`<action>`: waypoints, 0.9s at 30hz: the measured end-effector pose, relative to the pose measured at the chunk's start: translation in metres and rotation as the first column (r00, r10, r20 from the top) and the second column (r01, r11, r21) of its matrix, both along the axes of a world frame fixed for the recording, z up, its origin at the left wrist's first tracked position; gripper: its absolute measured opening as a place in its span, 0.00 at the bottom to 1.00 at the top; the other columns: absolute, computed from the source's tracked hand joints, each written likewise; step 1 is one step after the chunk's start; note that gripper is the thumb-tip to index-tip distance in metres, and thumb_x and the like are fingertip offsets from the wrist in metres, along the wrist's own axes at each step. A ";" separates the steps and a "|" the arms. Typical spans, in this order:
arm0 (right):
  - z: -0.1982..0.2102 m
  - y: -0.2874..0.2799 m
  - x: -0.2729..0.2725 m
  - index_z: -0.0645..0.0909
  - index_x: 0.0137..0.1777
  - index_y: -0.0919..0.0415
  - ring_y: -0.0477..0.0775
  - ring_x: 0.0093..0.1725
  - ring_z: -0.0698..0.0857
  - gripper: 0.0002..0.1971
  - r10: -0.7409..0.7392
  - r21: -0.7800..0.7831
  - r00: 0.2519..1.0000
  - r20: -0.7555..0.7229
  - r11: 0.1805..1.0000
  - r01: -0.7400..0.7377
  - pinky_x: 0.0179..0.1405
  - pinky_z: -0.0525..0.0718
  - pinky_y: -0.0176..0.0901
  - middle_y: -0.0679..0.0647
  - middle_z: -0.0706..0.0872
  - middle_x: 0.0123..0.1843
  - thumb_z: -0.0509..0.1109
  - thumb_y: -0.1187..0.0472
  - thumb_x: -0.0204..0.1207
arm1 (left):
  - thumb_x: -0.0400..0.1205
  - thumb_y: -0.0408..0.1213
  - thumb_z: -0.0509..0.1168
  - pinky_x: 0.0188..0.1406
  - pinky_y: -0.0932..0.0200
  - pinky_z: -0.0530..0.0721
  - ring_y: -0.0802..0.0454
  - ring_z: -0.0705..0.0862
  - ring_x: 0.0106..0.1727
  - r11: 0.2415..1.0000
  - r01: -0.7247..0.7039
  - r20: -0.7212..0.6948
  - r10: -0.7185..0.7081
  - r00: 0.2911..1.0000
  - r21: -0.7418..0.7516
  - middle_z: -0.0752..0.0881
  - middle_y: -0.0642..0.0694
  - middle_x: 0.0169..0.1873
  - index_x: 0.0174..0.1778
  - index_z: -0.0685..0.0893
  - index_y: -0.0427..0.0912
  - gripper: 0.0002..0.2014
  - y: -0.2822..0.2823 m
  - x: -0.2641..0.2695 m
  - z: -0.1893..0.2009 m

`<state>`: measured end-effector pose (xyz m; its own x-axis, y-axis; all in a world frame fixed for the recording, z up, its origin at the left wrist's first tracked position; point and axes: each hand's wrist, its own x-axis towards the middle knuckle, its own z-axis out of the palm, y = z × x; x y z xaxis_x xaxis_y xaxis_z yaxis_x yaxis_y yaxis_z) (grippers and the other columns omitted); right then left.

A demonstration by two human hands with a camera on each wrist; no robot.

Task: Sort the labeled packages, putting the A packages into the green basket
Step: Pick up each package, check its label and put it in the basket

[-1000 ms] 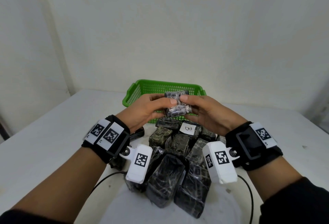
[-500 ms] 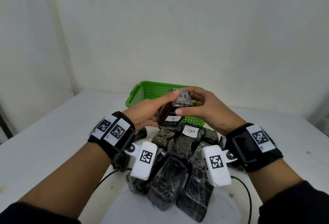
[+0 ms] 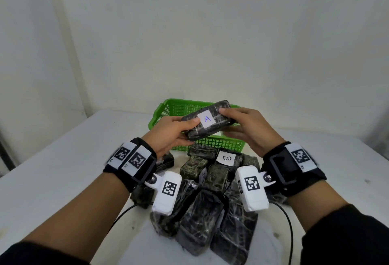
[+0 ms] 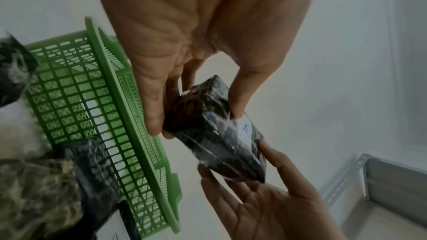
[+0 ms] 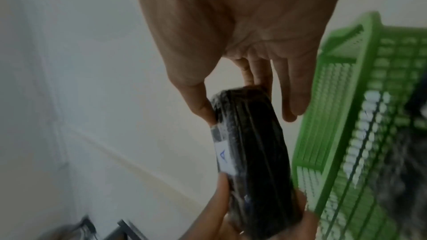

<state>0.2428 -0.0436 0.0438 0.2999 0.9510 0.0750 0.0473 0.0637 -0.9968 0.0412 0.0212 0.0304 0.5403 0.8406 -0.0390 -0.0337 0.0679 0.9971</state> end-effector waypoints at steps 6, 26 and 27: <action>0.007 0.015 0.006 0.87 0.62 0.65 0.54 0.46 0.93 0.14 0.072 -0.029 0.997 0.023 0.997 -0.071 0.41 0.91 0.40 0.59 0.94 0.53 0.77 0.57 0.82 | 0.82 0.38 0.70 0.51 0.51 0.92 0.43 0.90 0.53 1.000 0.015 -0.035 -0.015 0.999 0.004 0.90 0.34 0.56 0.62 0.84 0.31 0.16 0.018 0.000 0.002; 0.000 0.162 0.025 0.85 0.61 0.67 0.60 0.51 0.89 0.12 -0.046 -0.213 0.978 -0.205 0.977 0.002 0.45 0.92 0.55 0.63 0.89 0.54 0.78 0.64 0.80 | 0.80 0.52 0.67 0.54 0.58 0.78 0.40 0.83 0.61 0.948 -0.185 -0.618 0.309 0.723 0.259 0.81 0.38 0.70 0.72 0.81 0.39 0.28 0.201 0.029 0.020; -0.003 0.172 0.027 0.85 0.59 0.66 0.60 0.50 0.88 0.10 -0.051 -0.238 0.979 -0.198 0.971 0.003 0.43 0.92 0.55 0.63 0.89 0.53 0.78 0.64 0.80 | 0.83 0.50 0.65 0.53 0.59 0.78 0.39 0.82 0.63 0.938 -0.142 -0.685 0.329 0.650 0.315 0.79 0.37 0.72 0.74 0.79 0.39 0.26 0.212 0.032 0.017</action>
